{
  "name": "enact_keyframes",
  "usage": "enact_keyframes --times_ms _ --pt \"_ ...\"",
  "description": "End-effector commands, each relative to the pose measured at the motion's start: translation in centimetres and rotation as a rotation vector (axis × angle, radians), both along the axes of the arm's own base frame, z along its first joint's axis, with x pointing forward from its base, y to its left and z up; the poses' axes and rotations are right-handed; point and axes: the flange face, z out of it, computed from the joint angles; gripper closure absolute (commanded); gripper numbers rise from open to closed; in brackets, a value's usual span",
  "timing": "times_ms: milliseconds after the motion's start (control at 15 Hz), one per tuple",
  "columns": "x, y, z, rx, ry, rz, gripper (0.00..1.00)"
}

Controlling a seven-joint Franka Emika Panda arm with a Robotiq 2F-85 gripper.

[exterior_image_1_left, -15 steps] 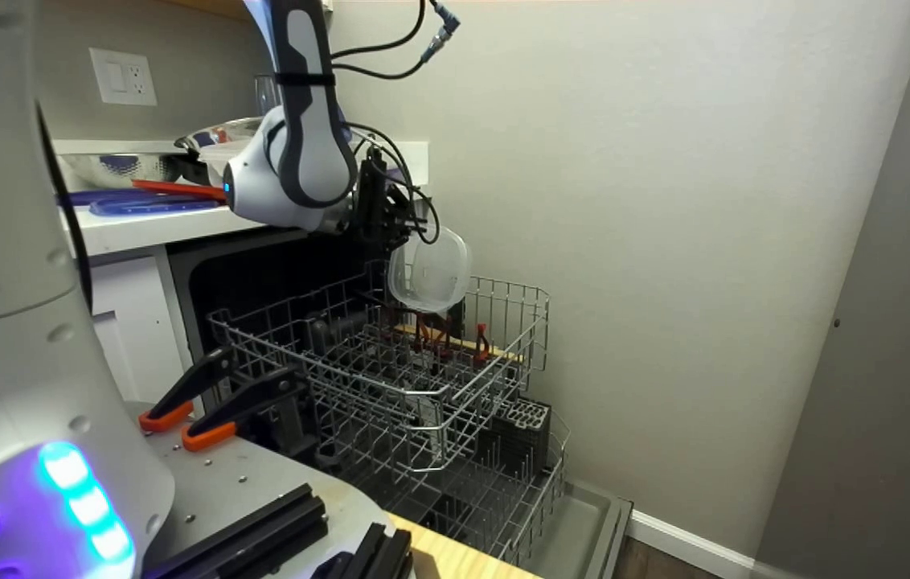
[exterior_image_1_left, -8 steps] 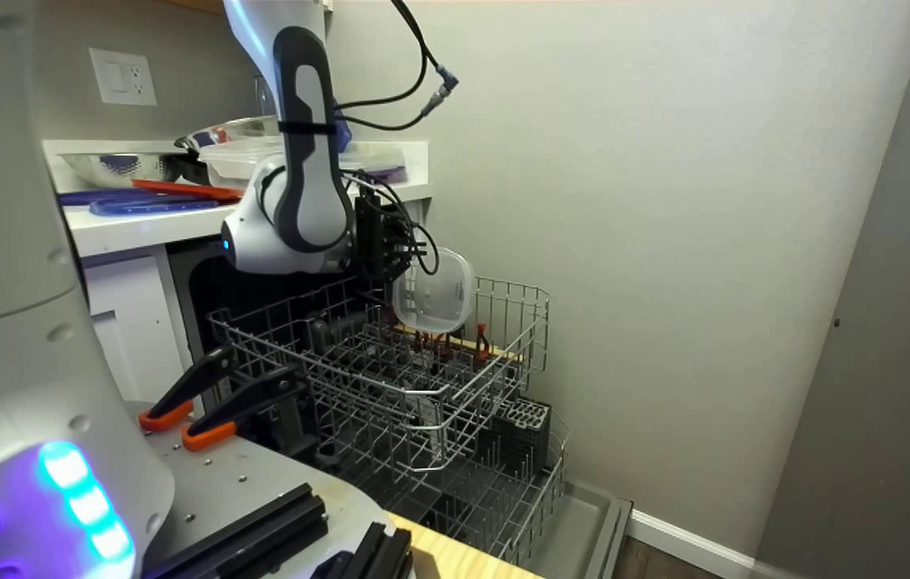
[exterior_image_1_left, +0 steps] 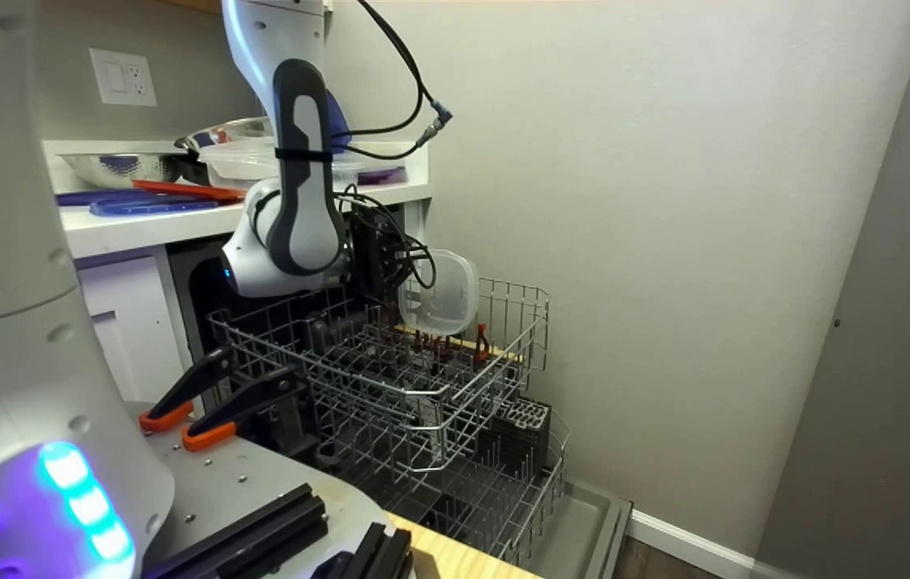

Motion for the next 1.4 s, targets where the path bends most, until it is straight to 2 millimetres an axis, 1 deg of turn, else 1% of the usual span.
enact_keyframes --times_ms 0,200,933,1333 --pt "0.0 0.2 0.1 -0.009 -0.094 -0.004 0.96" --pt "0.2 0.2 -0.5 -0.021 -0.136 -0.02 0.96" --pt "0.8 -1.0 -4.2 -0.014 -0.194 -0.068 0.96" --pt "1.4 -1.7 -5.2 -0.017 -0.208 -0.086 0.96"
